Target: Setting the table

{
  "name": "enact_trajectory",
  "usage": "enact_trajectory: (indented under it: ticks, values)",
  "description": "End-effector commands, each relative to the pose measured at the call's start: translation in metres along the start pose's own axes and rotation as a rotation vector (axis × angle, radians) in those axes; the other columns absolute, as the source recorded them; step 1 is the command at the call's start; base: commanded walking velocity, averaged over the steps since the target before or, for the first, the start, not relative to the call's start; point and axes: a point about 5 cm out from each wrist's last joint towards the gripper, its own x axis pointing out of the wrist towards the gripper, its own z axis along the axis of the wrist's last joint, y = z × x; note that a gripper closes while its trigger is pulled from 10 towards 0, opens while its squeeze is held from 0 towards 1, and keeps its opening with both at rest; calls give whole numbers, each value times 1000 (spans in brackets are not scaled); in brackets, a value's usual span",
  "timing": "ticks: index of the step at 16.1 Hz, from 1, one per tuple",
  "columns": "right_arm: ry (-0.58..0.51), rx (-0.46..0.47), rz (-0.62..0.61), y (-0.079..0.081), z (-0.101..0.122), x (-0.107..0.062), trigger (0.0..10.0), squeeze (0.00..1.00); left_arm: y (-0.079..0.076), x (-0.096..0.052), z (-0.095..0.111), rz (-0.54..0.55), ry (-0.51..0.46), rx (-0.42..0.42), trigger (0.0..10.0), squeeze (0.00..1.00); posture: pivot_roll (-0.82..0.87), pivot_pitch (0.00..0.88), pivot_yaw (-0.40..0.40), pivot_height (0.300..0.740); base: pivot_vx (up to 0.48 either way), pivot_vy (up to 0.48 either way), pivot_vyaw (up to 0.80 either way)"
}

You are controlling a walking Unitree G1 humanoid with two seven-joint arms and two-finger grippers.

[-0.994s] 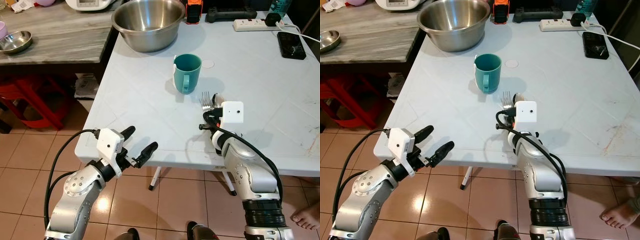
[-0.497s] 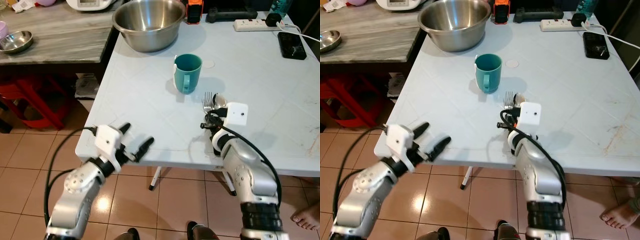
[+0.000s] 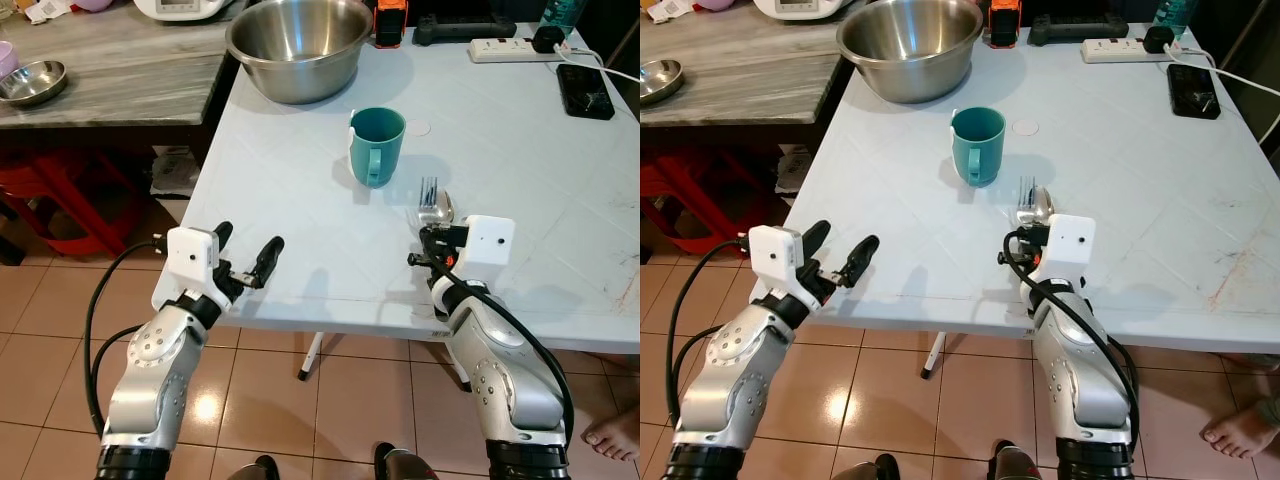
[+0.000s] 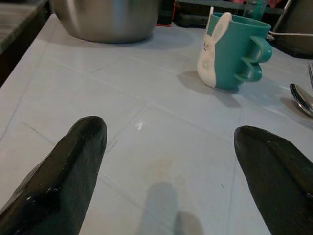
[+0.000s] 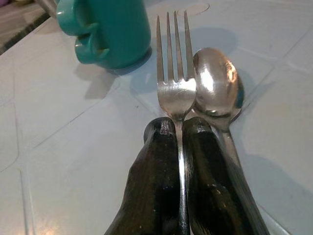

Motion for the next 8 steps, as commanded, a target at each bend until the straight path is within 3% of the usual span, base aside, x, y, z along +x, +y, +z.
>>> enact_trajectory:
  ticks: [1, 4, 6, 8]
  values:
    - [-36, -7, 15, 5, 6, -2, 10000, 0, 5, -1, -3, 26, 7, -5, 10000, 0, -165, 172, 74, 740, 0, 255, -775]
    - [-59, -14, 14, 4, 11, -1, 10000, 0, 6, 1, -2, 27, 2, -5, 10000, 0, -167, 169, 74, 740, 0, 325, -754]
    - [-65, -11, 15, 5, 11, -1, 10000, 0, 6, 2, -2, 31, -2, -6, 10000, 0, -166, 167, 74, 740, 0, 394, -413]
    - [-68, -15, 17, 6, 11, -1, 10000, 0, 6, 2, -2, 31, -4, -6, 10000, 0, -165, 167, 74, 740, 0, 401, 0]
